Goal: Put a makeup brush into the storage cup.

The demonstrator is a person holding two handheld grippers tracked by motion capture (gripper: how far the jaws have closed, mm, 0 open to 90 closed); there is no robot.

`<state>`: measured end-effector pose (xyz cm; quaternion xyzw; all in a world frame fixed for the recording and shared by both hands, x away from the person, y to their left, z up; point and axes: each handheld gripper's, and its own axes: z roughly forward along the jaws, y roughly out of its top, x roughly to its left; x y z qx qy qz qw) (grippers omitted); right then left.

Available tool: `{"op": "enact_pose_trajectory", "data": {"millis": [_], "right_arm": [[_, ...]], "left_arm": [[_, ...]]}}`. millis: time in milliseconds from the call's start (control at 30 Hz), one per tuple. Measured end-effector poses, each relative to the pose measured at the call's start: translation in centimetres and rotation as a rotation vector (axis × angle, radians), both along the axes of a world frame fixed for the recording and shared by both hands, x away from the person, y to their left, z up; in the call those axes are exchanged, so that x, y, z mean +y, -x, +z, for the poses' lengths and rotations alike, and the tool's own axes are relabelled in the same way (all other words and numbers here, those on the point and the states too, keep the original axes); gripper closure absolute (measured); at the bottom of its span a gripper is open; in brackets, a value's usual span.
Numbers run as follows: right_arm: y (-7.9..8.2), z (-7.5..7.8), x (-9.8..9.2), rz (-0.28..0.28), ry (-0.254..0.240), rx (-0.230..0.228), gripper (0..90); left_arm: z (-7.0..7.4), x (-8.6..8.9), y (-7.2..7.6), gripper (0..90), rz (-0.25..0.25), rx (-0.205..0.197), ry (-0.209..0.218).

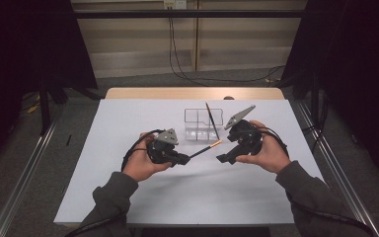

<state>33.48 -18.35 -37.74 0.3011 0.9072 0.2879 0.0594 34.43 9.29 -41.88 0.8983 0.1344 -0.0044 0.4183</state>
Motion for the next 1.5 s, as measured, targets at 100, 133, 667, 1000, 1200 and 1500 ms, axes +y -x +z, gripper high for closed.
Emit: {"op": "enact_pose_trajectory", "data": {"millis": [100, 133, 667, 1000, 1200, 1500], "right_arm": [[0.0, -0.1, -0.3, -0.023, -0.020, -0.003, 14.0], [0.1, -0.1, -0.3, -0.024, -0.026, -0.002, 14.2], [0.5, -0.5, -1.1, -0.051, -0.126, -0.027, 15.4], [0.6, -0.6, -0.9, -0.067, -0.179, -0.033, 16.8], [0.6, -0.3, -0.9, -0.080, -0.227, -0.059, 19.8], [0.5, 0.0, -0.9, -0.098, -0.282, -0.087, 21.0]], "left_arm": [[0.2, -0.1, -0.1, 85.9, 0.004, 0.000, 0.015], [0.1, -0.2, -0.1, 85.9, 0.013, 0.004, 0.035], [-0.4, -0.2, -0.1, 86.0, 0.116, 0.015, 0.173], [-0.5, -0.3, 0.2, 86.0, 0.166, 0.008, 0.240], [-1.0, -0.5, 0.4, 86.0, 0.182, 0.015, 0.273], [-0.9, -1.0, 0.6, 86.0, 0.193, 0.005, 0.304]]}}
